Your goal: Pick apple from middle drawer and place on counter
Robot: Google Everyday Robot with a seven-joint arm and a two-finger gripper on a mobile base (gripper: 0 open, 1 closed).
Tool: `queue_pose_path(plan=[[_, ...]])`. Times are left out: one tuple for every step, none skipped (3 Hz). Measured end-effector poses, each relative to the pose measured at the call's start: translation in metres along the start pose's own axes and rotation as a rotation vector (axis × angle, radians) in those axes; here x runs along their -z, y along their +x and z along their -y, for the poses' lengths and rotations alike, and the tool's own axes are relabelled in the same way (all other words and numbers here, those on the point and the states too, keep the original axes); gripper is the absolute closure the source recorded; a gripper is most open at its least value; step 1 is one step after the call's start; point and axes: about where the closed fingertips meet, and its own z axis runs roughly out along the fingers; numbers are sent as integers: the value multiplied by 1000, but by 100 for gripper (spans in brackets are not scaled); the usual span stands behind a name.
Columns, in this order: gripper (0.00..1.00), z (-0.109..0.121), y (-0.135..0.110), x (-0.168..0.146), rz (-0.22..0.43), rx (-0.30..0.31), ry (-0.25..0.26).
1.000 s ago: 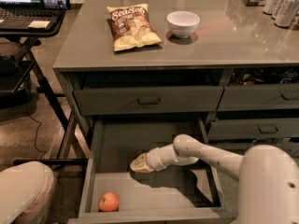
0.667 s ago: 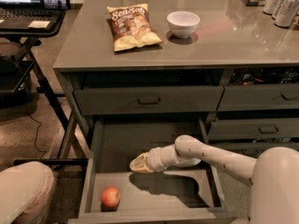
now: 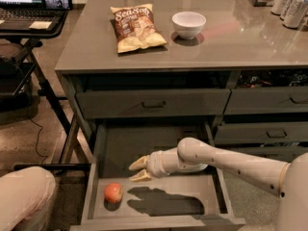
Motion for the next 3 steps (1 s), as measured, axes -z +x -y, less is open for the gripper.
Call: queue_pose_path(plan=[[0, -7, -37, 4, -28, 34, -5], [0, -9, -38, 2, -15, 37, -8], [0, -9, -38, 2, -15, 37, -8]])
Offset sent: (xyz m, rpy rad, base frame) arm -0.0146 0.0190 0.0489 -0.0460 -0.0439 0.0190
